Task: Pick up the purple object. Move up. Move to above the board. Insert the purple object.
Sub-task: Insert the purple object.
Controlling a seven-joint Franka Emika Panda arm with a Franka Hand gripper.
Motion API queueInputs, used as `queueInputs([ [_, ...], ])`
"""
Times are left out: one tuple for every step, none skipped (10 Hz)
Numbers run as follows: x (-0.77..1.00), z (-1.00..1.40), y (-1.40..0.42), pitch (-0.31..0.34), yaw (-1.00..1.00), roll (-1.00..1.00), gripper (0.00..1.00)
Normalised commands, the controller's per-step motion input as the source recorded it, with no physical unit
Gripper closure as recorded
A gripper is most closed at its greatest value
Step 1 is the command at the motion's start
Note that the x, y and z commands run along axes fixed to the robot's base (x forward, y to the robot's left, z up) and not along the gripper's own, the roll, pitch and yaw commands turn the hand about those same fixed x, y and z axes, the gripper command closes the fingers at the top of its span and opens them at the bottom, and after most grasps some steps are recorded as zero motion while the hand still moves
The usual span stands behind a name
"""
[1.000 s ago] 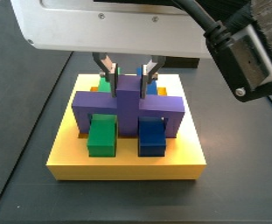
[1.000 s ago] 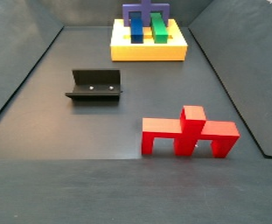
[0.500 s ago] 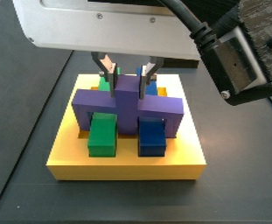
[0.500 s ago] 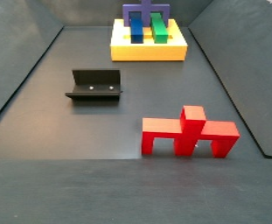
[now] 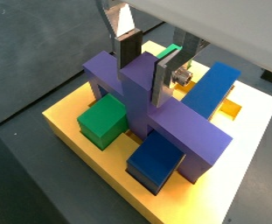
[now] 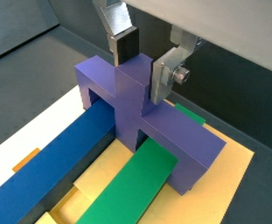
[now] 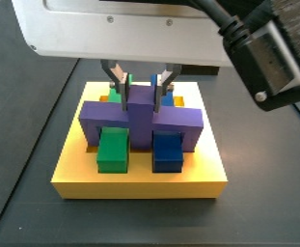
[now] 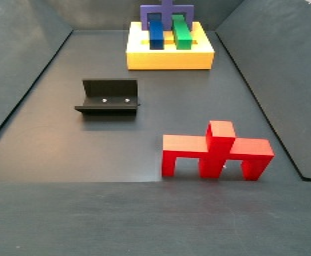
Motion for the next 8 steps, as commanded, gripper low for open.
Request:
queueInputs([
  [0.16, -0.01, 0.0, 0.0, 0.1, -0.12, 1.0],
  [0.03, 0.0, 0.0, -0.019, 0.0, -0.06, 1.0],
  [0.0, 0.0, 0.0, 0.0, 0.0, 0.0, 1.0],
  [0.15, -0.07, 0.0, 0.0, -0.07, -0.09, 1.0],
  [0.22, -0.06, 0.0, 0.031, 0.01, -0.29, 1.0],
  [0.16, -0.06, 0.0, 0.0, 0.19, -0.38, 1.0],
  [0.17, -0.03, 0.01, 0.0, 0.19, -0.4, 1.0],
  [0.19, -0.03, 0.12, 0.0, 0.12, -0.41, 1.0],
])
